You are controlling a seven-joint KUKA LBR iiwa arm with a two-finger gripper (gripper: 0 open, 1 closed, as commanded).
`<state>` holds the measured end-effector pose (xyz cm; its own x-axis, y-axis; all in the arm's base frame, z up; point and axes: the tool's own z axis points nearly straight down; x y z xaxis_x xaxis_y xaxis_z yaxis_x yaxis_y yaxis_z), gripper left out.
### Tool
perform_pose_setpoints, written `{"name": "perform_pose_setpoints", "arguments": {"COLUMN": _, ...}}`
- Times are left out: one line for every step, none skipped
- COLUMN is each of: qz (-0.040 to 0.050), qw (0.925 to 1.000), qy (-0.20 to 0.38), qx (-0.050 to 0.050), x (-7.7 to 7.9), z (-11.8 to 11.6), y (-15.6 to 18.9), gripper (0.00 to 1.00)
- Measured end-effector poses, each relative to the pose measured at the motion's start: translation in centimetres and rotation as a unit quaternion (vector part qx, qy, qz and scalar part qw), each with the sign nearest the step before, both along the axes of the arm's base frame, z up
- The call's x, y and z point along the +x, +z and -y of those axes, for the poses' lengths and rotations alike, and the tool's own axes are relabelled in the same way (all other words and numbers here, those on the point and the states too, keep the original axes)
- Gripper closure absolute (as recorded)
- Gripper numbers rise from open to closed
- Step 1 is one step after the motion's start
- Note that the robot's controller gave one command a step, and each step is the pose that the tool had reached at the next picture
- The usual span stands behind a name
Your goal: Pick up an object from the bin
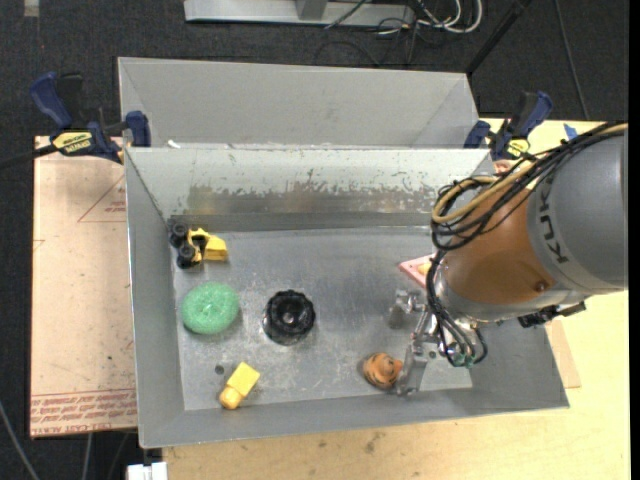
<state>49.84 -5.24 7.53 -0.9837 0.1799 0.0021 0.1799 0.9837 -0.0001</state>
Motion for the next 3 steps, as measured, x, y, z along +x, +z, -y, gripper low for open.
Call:
{"name": "perform_pose_setpoints", "arguments": {"qz": 0.0019, "qw": 0.9988, "qy": 0.049, "qx": 0.000, "x": 2.58, "z": 0.35, "y": 4.24, "gripper": 1.00}}
{"name": "perform_pose_setpoints", "arguments": {"qz": 0.0018, "qw": 0.9988, "qy": 0.049, "qx": 0.000, "x": 2.58, "z": 0.34, "y": 4.24, "gripper": 0.00}}
{"name": "perform_pose_setpoints", "arguments": {"qz": 0.0018, "qw": 0.9988, "qy": 0.049, "qx": 0.000, "x": 2.58, "z": 0.33, "y": 4.24, "gripper": 0.00}}
